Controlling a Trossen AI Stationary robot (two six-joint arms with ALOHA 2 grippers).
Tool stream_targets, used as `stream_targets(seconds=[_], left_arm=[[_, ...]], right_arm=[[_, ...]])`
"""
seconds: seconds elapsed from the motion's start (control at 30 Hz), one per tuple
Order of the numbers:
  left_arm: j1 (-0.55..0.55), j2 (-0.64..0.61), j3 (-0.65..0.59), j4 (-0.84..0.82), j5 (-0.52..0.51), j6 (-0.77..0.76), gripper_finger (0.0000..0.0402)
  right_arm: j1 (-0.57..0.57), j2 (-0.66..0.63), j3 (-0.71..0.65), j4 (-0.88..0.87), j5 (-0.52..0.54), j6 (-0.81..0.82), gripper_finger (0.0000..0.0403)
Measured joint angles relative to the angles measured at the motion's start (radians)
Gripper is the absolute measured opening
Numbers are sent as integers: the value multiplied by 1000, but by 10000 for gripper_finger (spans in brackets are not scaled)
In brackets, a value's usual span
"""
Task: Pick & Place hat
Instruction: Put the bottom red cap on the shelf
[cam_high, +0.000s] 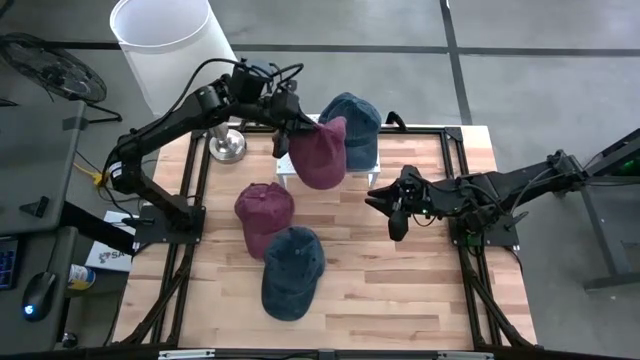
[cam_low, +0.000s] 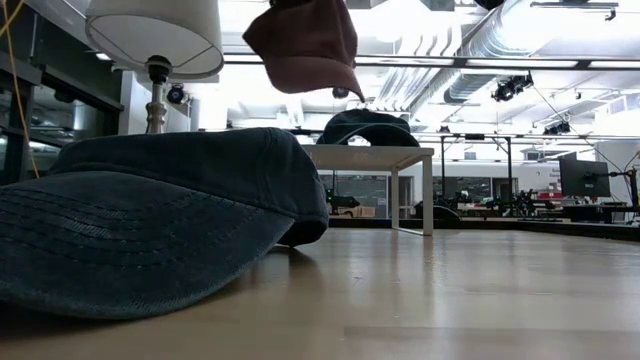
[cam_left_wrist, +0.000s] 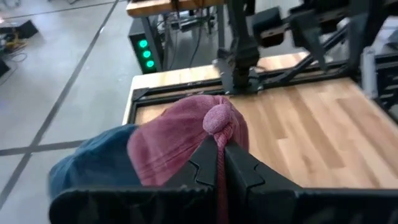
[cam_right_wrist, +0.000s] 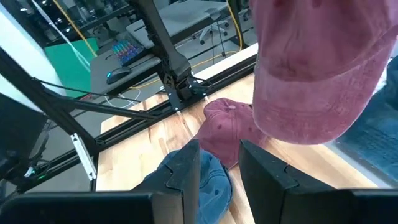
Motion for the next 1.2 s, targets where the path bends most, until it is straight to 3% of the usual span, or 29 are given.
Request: stream_targets(seconds=[0.37,0.6,0.8,0.97,1.2], left_arm=[[-93,-2,0,15,-25,-45,3],[-196,-30,0,79,-184,-89,3],[-285,-71,11,164,-373,-79,3],[-344,-70,61,154,-558,-60,3],[-417,-59,68,212,-908,-97,3]], right_arm=[[-1,67,0,-2,107,50,103],[-8,157,-1,-9,142,345,103],[-7,198,-1,-3,165,450,103],[-7,189,-1,95,157,359,103],[-7,180,-1,393,110,-9,103]])
